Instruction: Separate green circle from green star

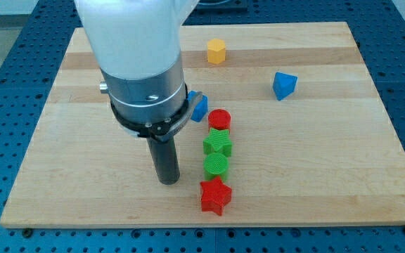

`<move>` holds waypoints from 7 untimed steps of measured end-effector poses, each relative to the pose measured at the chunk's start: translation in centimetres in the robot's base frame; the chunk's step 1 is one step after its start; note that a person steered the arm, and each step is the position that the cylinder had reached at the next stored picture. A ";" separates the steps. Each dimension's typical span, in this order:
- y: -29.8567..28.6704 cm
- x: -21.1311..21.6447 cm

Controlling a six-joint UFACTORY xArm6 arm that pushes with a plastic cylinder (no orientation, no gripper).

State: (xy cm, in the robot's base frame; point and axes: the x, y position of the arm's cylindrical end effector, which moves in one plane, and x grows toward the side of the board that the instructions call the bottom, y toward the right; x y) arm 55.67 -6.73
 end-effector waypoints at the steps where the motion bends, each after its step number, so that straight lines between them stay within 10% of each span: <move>1: 1.5 0.0; 7: 9.6 -2.1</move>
State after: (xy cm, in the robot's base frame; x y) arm 53.58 2.92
